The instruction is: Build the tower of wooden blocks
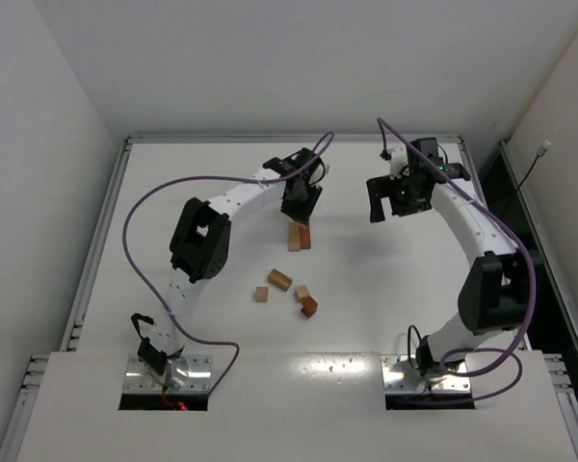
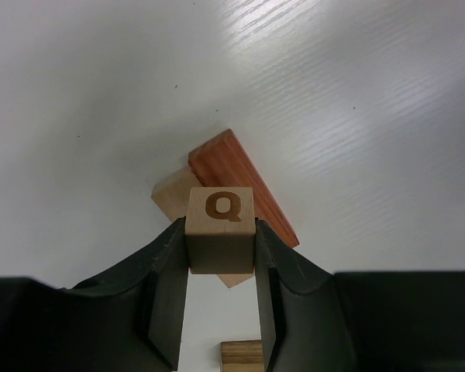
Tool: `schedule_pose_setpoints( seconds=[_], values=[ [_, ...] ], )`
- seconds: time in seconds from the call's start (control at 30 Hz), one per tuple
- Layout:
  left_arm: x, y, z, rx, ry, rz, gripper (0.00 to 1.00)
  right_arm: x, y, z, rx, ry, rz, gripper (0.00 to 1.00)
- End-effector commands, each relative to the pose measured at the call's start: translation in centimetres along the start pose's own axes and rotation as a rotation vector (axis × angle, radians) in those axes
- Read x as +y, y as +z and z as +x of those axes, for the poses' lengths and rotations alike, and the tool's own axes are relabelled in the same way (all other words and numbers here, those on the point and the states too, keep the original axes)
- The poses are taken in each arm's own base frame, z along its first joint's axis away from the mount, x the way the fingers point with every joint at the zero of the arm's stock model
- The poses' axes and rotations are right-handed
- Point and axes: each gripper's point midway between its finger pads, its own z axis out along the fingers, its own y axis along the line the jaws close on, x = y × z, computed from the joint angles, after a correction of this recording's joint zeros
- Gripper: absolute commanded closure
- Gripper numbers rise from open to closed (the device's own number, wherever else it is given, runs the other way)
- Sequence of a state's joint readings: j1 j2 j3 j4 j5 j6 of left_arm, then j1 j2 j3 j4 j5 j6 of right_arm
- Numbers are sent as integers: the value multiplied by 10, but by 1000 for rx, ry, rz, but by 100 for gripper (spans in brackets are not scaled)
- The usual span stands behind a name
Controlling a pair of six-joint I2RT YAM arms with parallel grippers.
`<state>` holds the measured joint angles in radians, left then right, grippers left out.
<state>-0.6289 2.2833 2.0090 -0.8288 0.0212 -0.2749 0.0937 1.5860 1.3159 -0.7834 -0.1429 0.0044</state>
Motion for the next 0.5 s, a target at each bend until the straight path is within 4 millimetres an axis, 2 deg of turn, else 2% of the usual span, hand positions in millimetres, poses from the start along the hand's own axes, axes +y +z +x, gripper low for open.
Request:
schedule_pose_setpoints(
  seconds=[0.0,0.13,0.33,0.37,0.47],
  values=[
    [1,7,3,10,-15,3,100,3,-1,-12,-30,15,-26,4],
    [7,15,14,43,-33,-8,100,2,1,-17,-31,14,-26,4],
    [13,19,16,51,-42,-13,100,1,6,-17,-21,16,-27,4],
    [17,19,15,50,-50,-17,96,1,9,-15,-10,18,-29,4],
    [15,21,15,55,-51,-4,76,0,10,-21,-18,17,-28,4]
  ],
)
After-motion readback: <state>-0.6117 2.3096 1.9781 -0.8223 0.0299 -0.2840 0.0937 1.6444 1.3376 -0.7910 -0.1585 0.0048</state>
